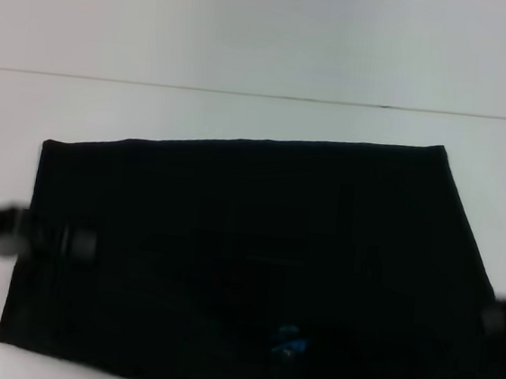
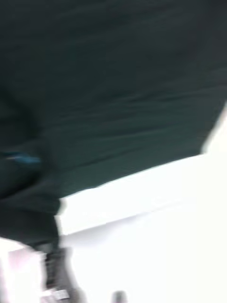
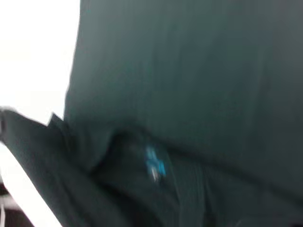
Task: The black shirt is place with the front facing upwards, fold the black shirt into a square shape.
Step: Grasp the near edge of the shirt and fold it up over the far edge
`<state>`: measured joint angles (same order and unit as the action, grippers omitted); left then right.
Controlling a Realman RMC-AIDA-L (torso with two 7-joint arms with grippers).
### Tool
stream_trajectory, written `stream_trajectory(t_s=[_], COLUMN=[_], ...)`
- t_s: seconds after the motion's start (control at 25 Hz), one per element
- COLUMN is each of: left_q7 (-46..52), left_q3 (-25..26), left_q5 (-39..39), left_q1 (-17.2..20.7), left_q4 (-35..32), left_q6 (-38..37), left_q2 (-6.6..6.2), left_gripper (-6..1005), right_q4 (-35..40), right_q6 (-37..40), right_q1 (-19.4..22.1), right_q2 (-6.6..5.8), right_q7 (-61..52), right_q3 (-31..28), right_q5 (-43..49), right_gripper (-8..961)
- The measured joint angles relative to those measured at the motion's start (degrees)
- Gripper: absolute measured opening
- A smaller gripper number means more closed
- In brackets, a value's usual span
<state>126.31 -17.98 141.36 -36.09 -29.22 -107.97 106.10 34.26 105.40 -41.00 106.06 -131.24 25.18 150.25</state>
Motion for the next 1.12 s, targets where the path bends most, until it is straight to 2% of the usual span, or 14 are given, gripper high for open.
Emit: stream_trajectory(t_s=[0.16,0.28,0.4,0.48,0.52,0.56,0.68,0.8,0.96,1.12], left_q7=[1.86,1.70,-0.34,-2.25,-3.27,-3.94,-6.33,-7.33,-7.94,-8.71], left_q3=[5.46,6.40,6.53,6.54,6.55,6.55,6.57,6.54,6.30,6.10], left_q5=[-2.77,-6.43,-10.55,-12.74,-13.75,-14.44,-17.76,-19.65,-21.98,-24.27], left_q1=[0.02,0.62,1.23,1.57,1.73,1.83,2.05,1.87,1.45,0.88], left_q4=[0.01,0.20,0.95,1.58,1.89,2.08,2.82,2.95,2.95,2.95], left_q6=[9.90,19.06,27.28,31.81,33.80,35.09,38.14,39.13,39.91,41.20], left_q2=[0.09,1.70,3.99,5.44,6.22,6.62,7.67,8.06,8.14,8.32], left_gripper=[47,48,48,48,48,48,48,47,47,47], right_q4=[-2.20,-4.40,-7.13,-8.12,-8.37,-8.37,-8.43,-8.36,-8.21,-8.28], right_q6=[-6.93,-14.12,-22.64,-28.44,-33.01,-33.01,-38.39,-41.56,-42.72,-43.91], right_q1=[-0.54,-0.54,-0.16,0.14,0.45,0.45,0.82,0.41,0.35,0.36], right_q2=[-1.21,-0.84,0.80,2.54,4.23,4.23,6.37,7.96,8.52,8.58], right_q7=[-3.54,-4.05,-3.61,-3.07,-2.17,-2.17,-0.25,3.00,4.96,7.34], right_q3=[-1.77,-1.94,-1.76,-1.80,-1.91,-1.91,-1.59,-1.92,-1.80,-1.65], right_q5=[-6.72,-13.48,-18.73,-20.12,-21.03,-21.03,-22.52,-24.16,-28.33,-33.91], right_gripper=[61,63,64,65,65,66,67,68,70,72])
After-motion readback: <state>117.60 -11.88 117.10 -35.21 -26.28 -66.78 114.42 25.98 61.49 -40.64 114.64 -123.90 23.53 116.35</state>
